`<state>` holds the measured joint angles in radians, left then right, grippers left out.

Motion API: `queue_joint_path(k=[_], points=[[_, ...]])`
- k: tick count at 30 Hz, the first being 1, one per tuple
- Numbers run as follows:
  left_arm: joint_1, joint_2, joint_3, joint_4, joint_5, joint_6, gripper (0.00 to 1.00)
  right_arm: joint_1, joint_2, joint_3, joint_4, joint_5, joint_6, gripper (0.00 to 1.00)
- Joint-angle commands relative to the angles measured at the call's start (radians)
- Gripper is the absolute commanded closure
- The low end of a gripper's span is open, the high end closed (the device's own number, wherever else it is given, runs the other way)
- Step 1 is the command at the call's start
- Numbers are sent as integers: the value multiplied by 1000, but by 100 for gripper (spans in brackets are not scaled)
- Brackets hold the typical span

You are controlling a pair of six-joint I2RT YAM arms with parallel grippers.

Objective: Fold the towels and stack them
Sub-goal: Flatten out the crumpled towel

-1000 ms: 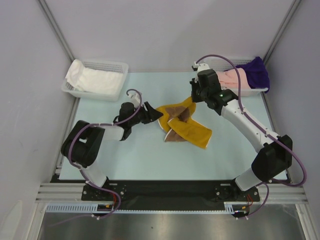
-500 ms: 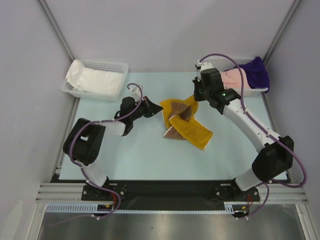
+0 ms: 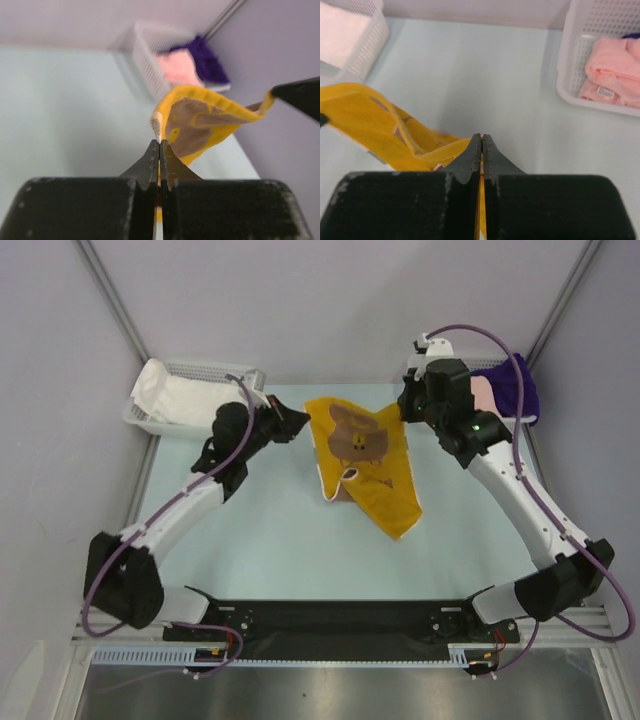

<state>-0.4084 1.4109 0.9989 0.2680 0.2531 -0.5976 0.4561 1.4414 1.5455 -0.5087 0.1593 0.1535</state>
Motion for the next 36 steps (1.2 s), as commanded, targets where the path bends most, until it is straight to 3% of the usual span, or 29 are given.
queue_joint_path(k=[1,10,21,27,32,36], points=[[-13,-188,113,-137,-115,119,100,1,-110,79,42,28,18,100],[-53,-415,236,-318,-103,245,100,102,-332,44,136,46,-20,100],[-58,-596,340,-443,-8,303,100,150,-460,156,62,-58,23,100],[-56,-549,440,-469,26,266,100,150,-428,254,19,-95,55,100],[-55,-405,474,-490,-15,233,100,130,-254,303,-39,-76,34,100],[-11,-250,431,-461,-9,184,100,-14,-81,237,5,-257,104,100]])
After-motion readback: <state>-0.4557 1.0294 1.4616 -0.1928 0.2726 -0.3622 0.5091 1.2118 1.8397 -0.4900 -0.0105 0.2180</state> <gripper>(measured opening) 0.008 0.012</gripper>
